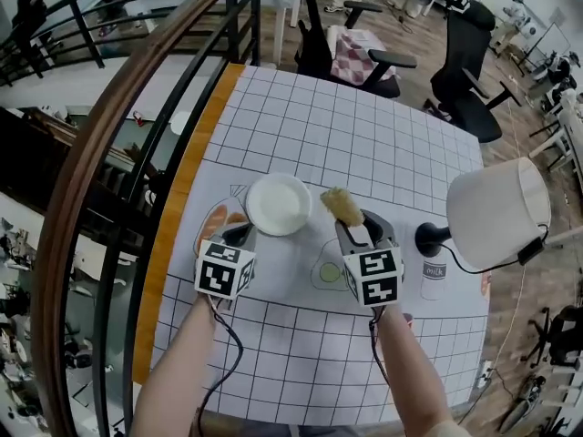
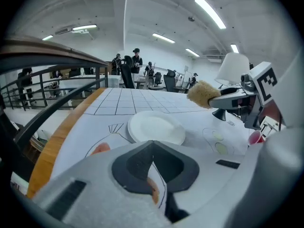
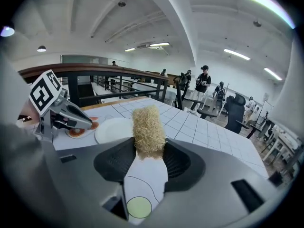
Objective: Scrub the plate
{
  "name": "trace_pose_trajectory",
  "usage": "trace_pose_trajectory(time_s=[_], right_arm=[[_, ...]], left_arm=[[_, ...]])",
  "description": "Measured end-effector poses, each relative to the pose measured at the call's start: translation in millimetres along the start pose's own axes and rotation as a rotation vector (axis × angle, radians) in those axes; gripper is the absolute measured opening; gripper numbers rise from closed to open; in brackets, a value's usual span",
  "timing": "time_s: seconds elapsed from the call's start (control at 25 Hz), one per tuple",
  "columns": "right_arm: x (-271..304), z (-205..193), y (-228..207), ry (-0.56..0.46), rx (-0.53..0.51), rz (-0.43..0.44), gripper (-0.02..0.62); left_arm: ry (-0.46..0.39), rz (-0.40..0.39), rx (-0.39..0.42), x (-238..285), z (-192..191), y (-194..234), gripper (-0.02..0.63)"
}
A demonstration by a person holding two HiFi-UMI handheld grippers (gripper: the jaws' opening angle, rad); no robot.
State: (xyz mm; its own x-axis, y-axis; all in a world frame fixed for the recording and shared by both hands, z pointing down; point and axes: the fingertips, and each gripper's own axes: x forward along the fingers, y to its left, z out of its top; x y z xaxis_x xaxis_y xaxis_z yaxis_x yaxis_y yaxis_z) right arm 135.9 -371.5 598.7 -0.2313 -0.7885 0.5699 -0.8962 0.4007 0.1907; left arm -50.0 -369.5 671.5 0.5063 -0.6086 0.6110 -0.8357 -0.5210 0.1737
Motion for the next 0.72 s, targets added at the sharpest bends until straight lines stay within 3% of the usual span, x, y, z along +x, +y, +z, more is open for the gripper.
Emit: trace_pose_trajectory(time_s=[0.2,0.48,0.72], right_arm=[[-45.1,37.7,4.2,-0.046,0.002,0.018,0.181],[-121.8,114.0,13.1,-0.203,0.012,0.029,0.180],[-198.6,168.1,22.2,-0.349,0.005,0.024,0.181]], left_arm=[[-0.072,0.010,0.063,-45.0,35.7,-16.9,0.012],[-0.269,0.008,0.077,-134.2,114.9,-58.4,0.012],[-0.452,0.049,0.156,-229.1,180.8,-95.7,0.012]])
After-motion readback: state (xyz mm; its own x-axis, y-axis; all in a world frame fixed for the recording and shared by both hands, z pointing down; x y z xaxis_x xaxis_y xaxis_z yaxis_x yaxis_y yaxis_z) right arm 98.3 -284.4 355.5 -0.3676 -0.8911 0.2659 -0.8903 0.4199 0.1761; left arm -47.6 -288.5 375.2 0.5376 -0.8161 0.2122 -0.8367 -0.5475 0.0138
